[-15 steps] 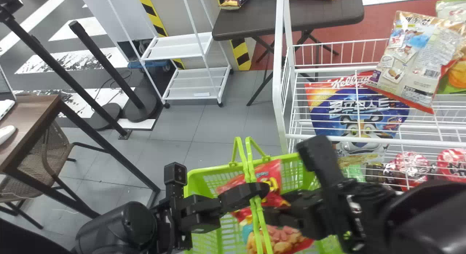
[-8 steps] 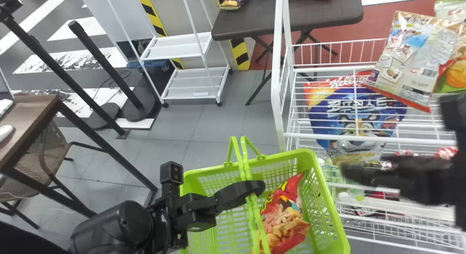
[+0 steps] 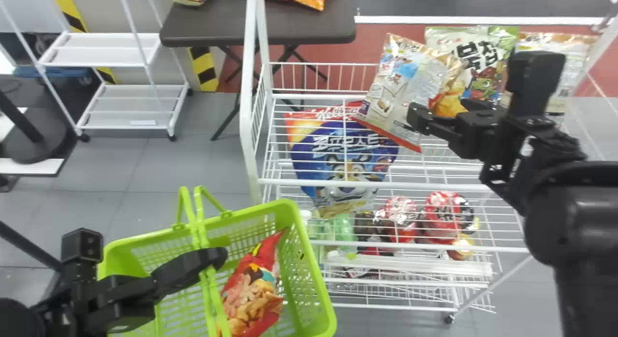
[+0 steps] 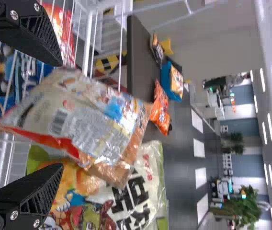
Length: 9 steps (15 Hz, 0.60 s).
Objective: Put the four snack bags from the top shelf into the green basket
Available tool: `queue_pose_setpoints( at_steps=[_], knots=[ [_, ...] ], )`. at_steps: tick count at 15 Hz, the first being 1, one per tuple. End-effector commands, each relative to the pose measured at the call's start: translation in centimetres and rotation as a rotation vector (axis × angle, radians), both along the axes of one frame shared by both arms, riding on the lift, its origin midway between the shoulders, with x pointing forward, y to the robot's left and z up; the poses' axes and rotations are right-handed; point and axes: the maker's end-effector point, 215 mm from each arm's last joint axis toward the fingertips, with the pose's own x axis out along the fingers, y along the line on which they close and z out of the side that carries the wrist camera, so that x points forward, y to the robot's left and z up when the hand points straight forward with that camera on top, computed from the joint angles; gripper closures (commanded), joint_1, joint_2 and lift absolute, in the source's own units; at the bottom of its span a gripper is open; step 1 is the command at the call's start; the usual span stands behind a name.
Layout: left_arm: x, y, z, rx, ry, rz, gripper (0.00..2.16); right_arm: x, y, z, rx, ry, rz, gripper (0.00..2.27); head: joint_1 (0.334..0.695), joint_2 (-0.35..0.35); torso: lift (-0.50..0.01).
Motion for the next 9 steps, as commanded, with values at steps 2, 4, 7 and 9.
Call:
queue_pose_setpoints(
  at_steps=[2, 4, 7, 9],
  knots=[
    [-0.1, 0.4, 0.0, -0.01, 0.003, 0.008, 2.15, 3.9, -0.3, -2.8, -0.043, 0.01, -0.038, 0.08, 0.695, -0.028, 0.0],
    [-0.1, 0.5, -0.1, -0.011, 0.006, 0.011, 2.15, 5.9, 0.7, -3.6, -0.038, -0.011, -0.029, 0.12, 0.695, -0.024, 0.0],
    [-0.3, 0.8, -0.3, -0.011, 0.013, 0.019, 2.15, 7.3, 2.2, -4.3, -0.004, -0.007, 0.023, 0.71, 0.695, -0.01, 0.0],
    [-0.3, 0.9, -0.3, -0.008, 0.014, 0.021, 2.15, 6.7, 3.0, -4.9, 0.018, 0.005, 0.051, 2.04, 0.695, 0.012, 0.0]
  ],
)
